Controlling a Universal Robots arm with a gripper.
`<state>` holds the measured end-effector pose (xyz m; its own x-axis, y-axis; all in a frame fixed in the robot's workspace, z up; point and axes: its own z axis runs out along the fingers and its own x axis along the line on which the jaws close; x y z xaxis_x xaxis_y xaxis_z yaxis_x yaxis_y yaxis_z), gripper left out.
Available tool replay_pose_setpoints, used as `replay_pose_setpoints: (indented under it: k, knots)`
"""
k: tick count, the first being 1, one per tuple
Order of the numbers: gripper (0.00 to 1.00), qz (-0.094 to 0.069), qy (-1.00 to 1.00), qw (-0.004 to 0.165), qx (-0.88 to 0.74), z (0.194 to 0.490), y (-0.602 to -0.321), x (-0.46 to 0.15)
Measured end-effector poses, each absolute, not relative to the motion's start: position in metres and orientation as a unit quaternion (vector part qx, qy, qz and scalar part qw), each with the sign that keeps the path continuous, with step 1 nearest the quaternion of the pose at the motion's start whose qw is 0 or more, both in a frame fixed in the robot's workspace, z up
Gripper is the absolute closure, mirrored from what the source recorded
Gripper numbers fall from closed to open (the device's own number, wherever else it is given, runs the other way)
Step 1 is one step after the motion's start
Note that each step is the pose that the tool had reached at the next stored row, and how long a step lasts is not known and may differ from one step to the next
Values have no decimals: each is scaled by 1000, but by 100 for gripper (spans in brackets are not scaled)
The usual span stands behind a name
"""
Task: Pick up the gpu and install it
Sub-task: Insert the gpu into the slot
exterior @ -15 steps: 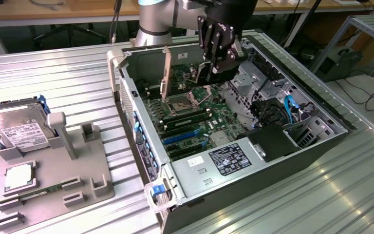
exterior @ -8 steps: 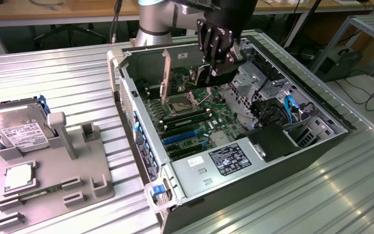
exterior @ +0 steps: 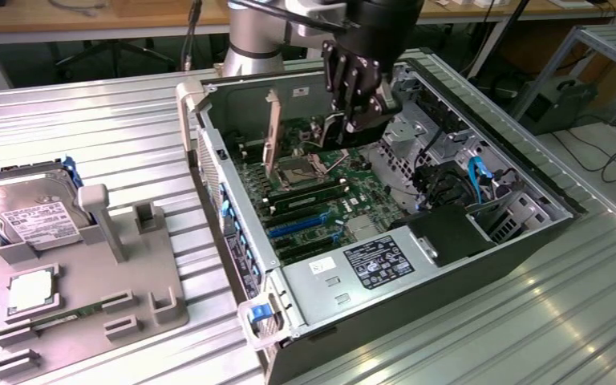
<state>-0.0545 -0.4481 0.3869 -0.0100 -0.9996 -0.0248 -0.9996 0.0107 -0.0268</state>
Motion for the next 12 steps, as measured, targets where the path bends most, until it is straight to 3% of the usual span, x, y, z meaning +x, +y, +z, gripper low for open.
replay_pose_setpoints:
  k: [12]
  knots:
    - [73,-9,711,10,-704,365,-448,-55]
